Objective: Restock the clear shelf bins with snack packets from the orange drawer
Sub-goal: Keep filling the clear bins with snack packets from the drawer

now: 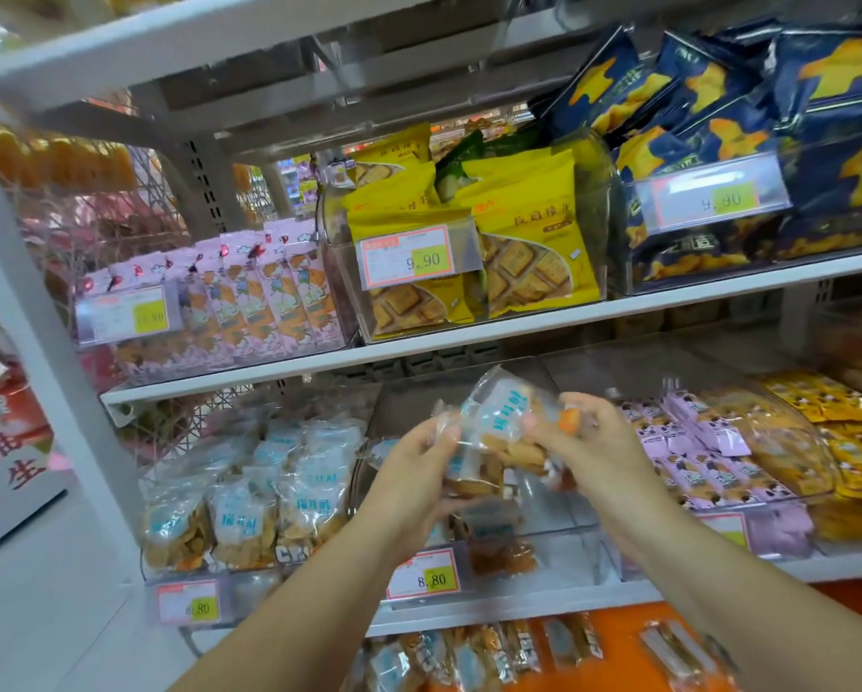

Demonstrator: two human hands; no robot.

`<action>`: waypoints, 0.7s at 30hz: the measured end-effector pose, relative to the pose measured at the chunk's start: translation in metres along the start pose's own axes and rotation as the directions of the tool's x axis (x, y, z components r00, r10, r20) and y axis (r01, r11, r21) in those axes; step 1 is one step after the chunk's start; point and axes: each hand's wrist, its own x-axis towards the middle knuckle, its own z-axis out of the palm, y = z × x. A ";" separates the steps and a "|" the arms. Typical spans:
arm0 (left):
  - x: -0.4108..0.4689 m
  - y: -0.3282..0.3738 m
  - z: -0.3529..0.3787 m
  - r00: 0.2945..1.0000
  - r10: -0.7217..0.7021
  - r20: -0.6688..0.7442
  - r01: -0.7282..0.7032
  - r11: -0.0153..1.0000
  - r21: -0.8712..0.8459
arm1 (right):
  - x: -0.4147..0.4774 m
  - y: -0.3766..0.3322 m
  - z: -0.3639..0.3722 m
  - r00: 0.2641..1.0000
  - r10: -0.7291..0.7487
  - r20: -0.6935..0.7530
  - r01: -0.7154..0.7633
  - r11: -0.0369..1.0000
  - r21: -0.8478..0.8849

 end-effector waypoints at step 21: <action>0.038 0.013 -0.062 0.999 0.017 -0.044 0.047 -0.254 0.966 | 0.034 -0.012 -0.040 0.966 -0.247 0.077 0.227 0.664 -0.713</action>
